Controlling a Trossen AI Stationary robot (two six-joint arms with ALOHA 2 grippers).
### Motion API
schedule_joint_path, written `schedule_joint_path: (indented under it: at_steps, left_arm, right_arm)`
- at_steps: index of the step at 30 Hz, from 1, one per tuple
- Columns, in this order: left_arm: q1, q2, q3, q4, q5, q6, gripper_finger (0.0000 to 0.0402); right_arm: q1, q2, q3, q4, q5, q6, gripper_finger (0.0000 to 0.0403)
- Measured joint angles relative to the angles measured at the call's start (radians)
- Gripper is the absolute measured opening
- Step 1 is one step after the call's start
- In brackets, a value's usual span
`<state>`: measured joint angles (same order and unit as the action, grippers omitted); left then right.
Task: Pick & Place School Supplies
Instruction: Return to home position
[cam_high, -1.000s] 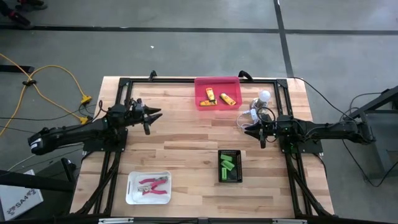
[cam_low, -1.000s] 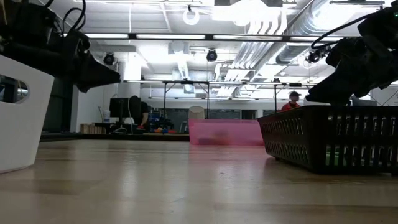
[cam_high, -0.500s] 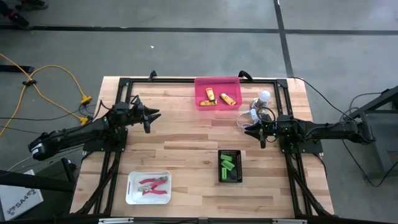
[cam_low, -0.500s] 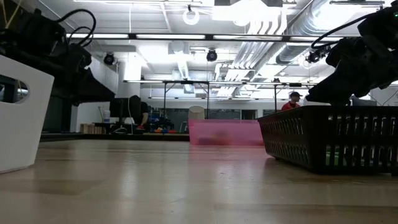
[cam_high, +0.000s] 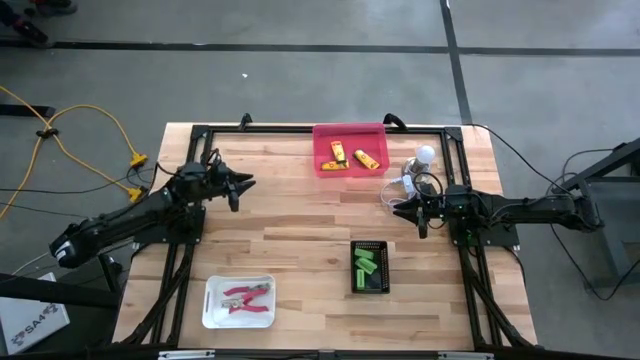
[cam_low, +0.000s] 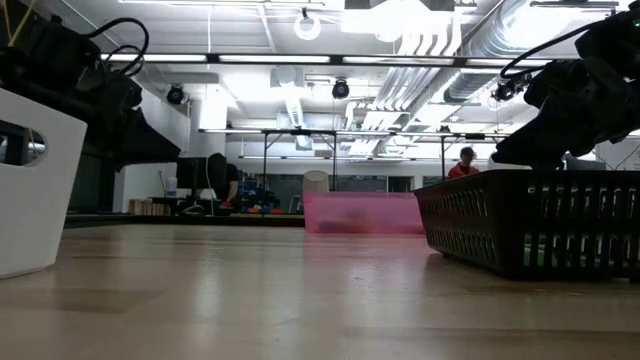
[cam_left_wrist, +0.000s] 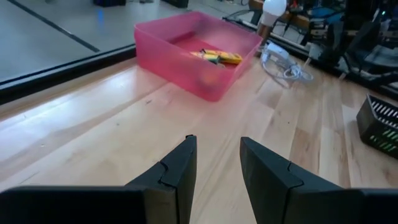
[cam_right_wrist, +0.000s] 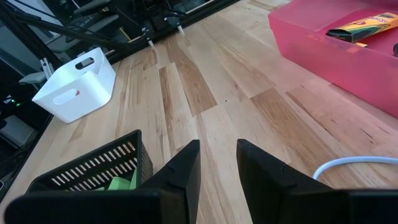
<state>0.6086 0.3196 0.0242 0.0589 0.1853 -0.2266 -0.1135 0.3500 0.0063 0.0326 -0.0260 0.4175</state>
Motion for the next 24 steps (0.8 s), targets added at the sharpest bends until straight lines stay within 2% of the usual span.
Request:
schedule_joint_path:
  at_steps: [10,24]
  left_arm:
    - [-0.039,-0.148,0.002,-0.063,-0.050,-0.017,0.0120]
    - [-0.231,-0.236,0.002,-0.072,-0.035,0.011,0.0120]
  right_arm:
    - [0.000,0.000,0.000,0.000,0.000,0.000,0.0093]
    - [0.000,0.000,0.000,0.000,0.000,0.000,0.0093]
